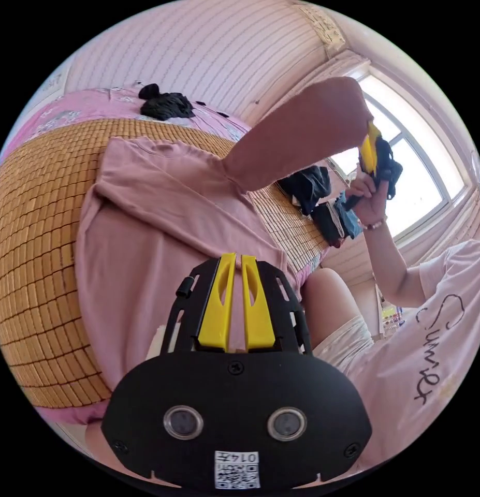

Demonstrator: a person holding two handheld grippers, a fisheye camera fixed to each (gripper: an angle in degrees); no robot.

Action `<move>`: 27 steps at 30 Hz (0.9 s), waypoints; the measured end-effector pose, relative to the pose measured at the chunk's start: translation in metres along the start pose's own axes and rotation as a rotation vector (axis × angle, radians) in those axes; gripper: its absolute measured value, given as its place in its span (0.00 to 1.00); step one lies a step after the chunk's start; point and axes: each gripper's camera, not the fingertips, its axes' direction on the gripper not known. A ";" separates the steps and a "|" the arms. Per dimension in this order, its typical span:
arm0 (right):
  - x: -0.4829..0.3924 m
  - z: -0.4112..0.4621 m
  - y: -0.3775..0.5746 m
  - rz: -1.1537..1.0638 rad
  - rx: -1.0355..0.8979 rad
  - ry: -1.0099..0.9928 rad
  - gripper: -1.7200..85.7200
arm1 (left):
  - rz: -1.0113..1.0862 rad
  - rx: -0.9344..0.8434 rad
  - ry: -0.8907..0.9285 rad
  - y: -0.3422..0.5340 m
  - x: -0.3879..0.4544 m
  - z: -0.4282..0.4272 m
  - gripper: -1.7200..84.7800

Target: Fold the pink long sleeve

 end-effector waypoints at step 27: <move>0.161 0.116 0.045 0.595 -0.636 0.638 0.08 | 0.046 -0.283 -0.523 0.020 -0.015 0.000 0.03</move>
